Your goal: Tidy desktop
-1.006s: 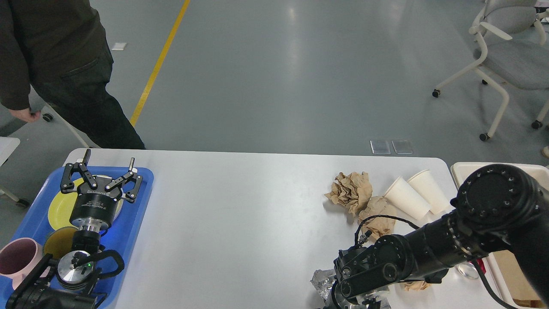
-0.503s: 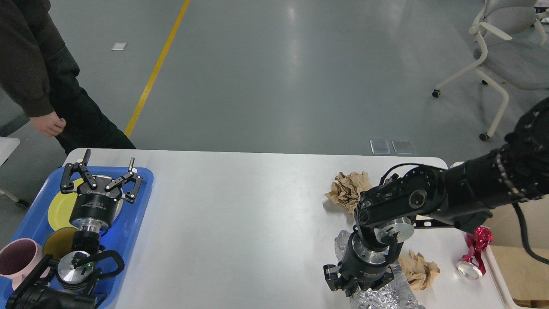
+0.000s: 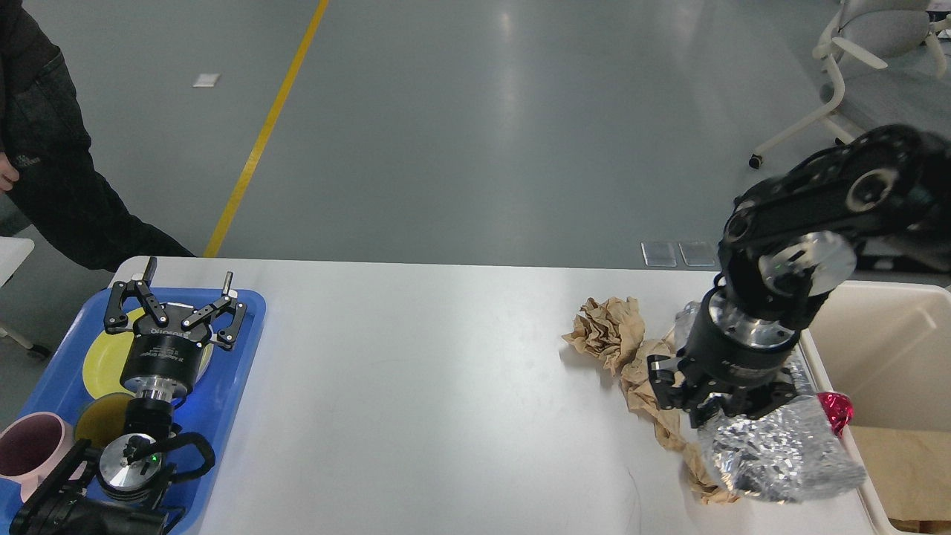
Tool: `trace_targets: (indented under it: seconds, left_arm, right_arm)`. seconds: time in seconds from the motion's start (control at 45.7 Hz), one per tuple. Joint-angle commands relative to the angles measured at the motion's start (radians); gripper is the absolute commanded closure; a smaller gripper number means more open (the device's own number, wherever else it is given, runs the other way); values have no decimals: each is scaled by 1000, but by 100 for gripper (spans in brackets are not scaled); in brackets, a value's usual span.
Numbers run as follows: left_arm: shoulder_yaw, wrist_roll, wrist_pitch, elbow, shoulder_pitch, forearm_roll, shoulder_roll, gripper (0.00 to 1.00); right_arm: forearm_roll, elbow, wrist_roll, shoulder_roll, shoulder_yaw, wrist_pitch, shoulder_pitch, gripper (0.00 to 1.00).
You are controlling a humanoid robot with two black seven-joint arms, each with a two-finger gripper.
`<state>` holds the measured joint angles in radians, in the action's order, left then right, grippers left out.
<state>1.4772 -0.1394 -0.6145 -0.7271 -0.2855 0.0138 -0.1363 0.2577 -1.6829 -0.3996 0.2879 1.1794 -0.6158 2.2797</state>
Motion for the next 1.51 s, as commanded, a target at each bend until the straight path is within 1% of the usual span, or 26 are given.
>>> trace_targets:
  seconds: [0.0, 0.044, 0.066, 0.109, 0.219, 0.328, 0.416, 0.481, 0.547, 0.634, 0.722, 0.787, 0.853, 0.984, 1.028, 1.115, 1.312, 1.4, 1.487]
  left_arm:
    - [0, 0, 1, 0, 0, 0, 1, 4]
    - [0, 0, 1, 0, 0, 0, 0, 4]
    - [0, 0, 1, 0, 0, 0, 0, 4]
    - [0, 0, 1, 0, 0, 0, 0, 4]
    - [0, 0, 1, 0, 0, 0, 1, 4]
    - [0, 0, 1, 0, 0, 0, 0, 4]
    - [0, 0, 1, 0, 0, 0, 1, 4]
    - [0, 0, 1, 0, 2, 0, 1, 4]
    - [0, 0, 1, 0, 2, 0, 1, 4]
    - [0, 0, -1, 0, 2, 0, 1, 4]
    - [0, 0, 1, 0, 2, 0, 1, 4]
    - [0, 0, 1, 0, 2, 0, 1, 4]
    - [0, 0, 1, 0, 2, 0, 1, 4]
    - [0, 0, -1, 0, 2, 0, 1, 4]
    - [0, 0, 1, 0, 2, 0, 1, 4]
    - [0, 0, 1, 0, 2, 0, 0, 4]
    - [0, 0, 1, 0, 2, 0, 1, 4]
    - [0, 0, 1, 0, 2, 0, 1, 4]
    - [0, 0, 1, 0, 2, 0, 0, 4]
  right_arm:
    - [2, -6, 203, 7, 182, -119, 164, 100]
    - [0, -8, 257, -1, 247, -125, 190, 100]
    - [-2, -8, 274, -7, 275, -124, 201, 100]
    - [-2, -6, 289, -16, 322, -122, 210, 100]
    - [-5, -3, 289, -13, 388, -111, 216, 100]
    - [-3, 12, 288, -6, 442, -68, 215, 100]
    - [-2, 37, 285, 26, 503, 10, 204, 100]
    - [-2, 71, 283, 77, 549, 76, 179, 100]
    - [-8, 136, 280, 144, 569, 145, 117, 100]
    - [-20, 270, 278, 263, 556, 194, -3, 100]
    - [-22, 435, 280, 332, 520, 214, -155, 100]
    - [-20, 544, 280, 358, 453, 238, -314, 100]
    - [-20, 630, 280, 369, 375, 289, -486, 100]
    - [-9, 840, 278, 369, 232, 436, -811, 100]
    - [-6, 922, 278, 360, 186, 479, -931, 100]
    - [-5, 1101, 277, 337, 62, 507, -1138, 100]
    - [-5, 1512, 277, 173, -47, 519, -1499, 100]
    - [-5, 1611, 277, 128, -84, 525, -1595, 100]
    - [-5, 1632, 277, 93, -102, 562, -1658, 100]
